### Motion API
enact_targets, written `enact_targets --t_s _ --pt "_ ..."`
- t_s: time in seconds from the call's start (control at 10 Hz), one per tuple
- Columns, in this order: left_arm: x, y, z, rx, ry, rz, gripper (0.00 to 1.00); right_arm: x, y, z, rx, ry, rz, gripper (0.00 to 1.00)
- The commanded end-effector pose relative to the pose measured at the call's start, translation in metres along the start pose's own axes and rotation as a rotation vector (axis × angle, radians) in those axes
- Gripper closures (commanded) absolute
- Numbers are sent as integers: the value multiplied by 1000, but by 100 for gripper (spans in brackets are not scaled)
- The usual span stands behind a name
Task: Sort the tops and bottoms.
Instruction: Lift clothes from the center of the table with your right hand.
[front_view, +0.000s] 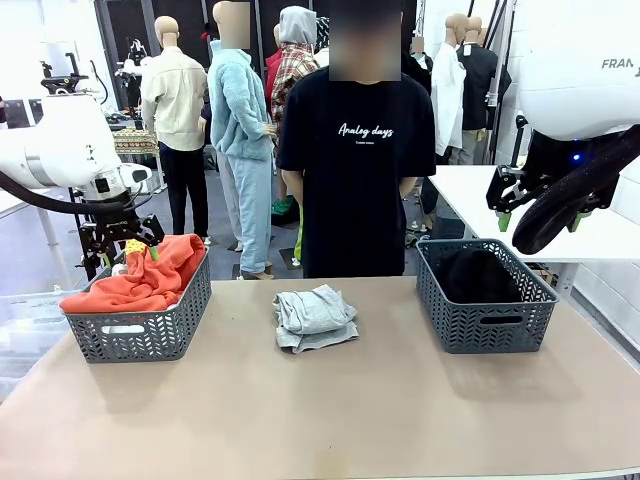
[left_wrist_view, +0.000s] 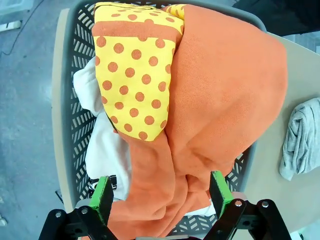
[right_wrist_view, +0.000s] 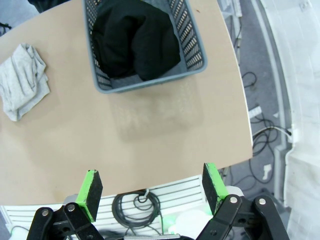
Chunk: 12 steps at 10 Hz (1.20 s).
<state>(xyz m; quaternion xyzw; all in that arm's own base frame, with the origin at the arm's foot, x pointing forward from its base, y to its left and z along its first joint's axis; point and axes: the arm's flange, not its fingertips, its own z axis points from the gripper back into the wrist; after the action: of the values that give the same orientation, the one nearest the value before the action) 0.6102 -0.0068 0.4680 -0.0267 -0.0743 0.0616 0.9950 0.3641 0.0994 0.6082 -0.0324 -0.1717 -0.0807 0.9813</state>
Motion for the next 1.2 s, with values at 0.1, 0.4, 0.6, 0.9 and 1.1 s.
enact_targets --t_s 0.1,0.4,0.6,0.9,1.1 --pt "1 0 1 -1 -11 3 0 2 0 1 -18 2 5 0" --pt "1 0 1 -1 -11 3 0 2 0 1 -18 2 5 0" --pt "1 0 1 -1 -11 3 0 2 0 1 -18 2 5 0" --pt "-5 5 10 32 -26 -33 0 2 0 1 -18 2 5 0" --pt "-16 15 28 31 -39 -114 0 2 0 1 -18 2 5 0"
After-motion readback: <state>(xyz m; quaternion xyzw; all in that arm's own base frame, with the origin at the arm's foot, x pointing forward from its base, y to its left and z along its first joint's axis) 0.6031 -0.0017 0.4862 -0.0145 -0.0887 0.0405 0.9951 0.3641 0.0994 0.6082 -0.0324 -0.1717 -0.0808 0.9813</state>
